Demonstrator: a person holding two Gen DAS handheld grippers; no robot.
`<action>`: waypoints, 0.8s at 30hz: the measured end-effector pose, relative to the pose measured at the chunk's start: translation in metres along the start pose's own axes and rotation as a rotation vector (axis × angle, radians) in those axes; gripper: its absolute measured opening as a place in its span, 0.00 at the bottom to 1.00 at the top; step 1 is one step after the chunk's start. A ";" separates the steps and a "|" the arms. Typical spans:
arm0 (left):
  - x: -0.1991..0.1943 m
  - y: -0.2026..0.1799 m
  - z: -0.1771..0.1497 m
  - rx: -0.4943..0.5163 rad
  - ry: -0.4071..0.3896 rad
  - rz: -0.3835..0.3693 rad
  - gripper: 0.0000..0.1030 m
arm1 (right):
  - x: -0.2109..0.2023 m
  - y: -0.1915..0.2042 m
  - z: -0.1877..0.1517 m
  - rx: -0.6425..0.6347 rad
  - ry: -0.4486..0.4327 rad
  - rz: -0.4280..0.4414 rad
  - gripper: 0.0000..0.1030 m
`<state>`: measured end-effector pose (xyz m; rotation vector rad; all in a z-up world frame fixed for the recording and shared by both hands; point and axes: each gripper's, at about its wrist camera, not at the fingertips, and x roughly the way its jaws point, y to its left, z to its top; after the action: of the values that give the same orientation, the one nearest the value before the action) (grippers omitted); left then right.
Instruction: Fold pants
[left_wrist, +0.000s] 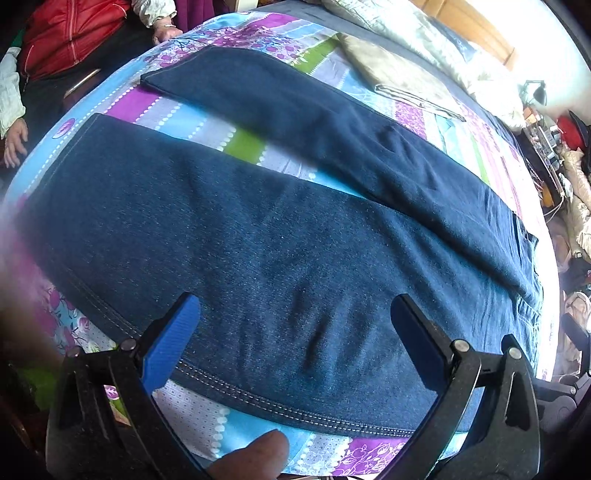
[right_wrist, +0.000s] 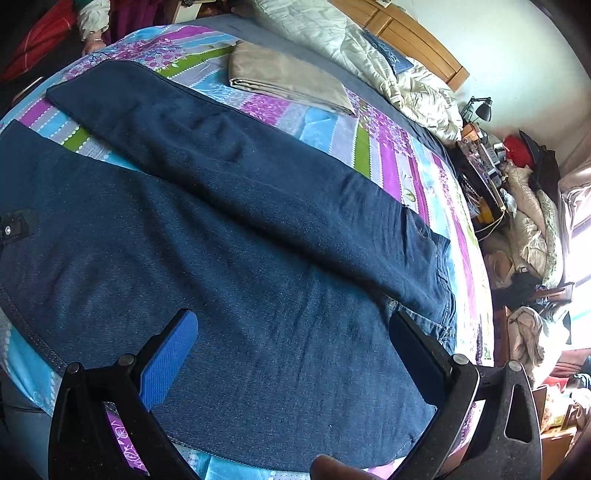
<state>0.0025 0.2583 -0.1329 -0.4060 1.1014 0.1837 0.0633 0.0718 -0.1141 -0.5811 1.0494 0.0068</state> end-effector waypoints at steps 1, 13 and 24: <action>0.006 -0.006 0.011 0.003 -0.009 0.015 1.00 | 0.000 0.000 -0.001 0.000 -0.004 0.003 1.00; -0.047 -0.021 0.003 0.032 -0.166 0.054 1.00 | -0.067 -0.011 -0.006 0.064 -0.231 0.061 1.00; -0.094 -0.043 0.001 0.108 -0.361 0.060 1.00 | -0.131 -0.034 -0.007 0.079 -0.411 0.048 1.00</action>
<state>-0.0236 0.2243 -0.0390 -0.2311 0.7640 0.2387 -0.0004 0.0742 0.0054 -0.4574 0.6604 0.1219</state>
